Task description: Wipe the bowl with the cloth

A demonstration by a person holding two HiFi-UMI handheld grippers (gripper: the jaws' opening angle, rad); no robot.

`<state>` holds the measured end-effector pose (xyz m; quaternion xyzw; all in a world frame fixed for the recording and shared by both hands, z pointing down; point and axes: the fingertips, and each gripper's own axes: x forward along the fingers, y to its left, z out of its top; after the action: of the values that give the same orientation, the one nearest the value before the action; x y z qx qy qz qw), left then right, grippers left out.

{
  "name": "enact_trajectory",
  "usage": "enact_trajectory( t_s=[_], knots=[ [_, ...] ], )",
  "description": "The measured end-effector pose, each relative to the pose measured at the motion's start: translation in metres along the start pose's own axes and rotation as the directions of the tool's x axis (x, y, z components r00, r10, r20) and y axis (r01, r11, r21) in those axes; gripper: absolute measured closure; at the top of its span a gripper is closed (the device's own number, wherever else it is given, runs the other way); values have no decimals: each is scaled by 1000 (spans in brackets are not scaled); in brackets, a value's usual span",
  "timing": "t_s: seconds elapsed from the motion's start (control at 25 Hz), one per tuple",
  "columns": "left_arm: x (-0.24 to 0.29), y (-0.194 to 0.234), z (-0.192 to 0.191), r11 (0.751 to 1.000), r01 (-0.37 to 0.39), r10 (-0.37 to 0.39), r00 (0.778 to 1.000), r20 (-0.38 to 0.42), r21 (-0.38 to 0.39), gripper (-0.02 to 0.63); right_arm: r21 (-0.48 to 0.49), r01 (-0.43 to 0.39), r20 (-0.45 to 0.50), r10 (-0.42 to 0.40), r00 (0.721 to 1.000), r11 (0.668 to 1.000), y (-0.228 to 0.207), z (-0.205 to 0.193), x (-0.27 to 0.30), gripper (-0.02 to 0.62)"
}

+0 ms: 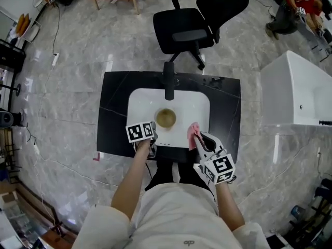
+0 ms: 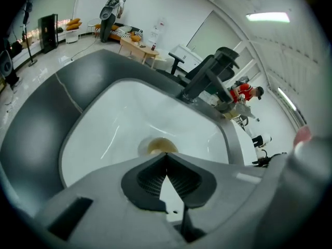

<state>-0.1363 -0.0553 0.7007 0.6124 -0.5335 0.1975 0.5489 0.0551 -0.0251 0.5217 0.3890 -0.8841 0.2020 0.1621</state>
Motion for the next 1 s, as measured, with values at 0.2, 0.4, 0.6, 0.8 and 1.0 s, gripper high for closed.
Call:
enact_trajectory(
  t_s=[0.2, 0.4, 0.6, 0.8, 1.0],
  knots=[
    [-31, -22, 16, 998, 53, -56, 996, 71, 36, 595, -12, 20, 30, -20, 999, 1000, 4, 13, -6, 561],
    [-65, -47, 29, 988, 124, -136, 981, 140, 91, 595, -17, 19, 59, -18, 998, 1000, 14, 26, -9, 561],
    [-101, -76, 40, 961, 173, -218, 954, 205, 218, 595, -33, 19, 97, -15, 995, 999, 18, 44, -13, 561],
    [-139, -103, 47, 924, 177, -280, 917, 284, 340, 595, -27, 37, 137, -33, 990, 999, 17, 58, -23, 561],
    [-174, -135, 45, 846, 169, -372, 866, 334, 506, 595, -21, 31, 146, -27, 989, 999, 21, 61, -31, 561]
  ],
)
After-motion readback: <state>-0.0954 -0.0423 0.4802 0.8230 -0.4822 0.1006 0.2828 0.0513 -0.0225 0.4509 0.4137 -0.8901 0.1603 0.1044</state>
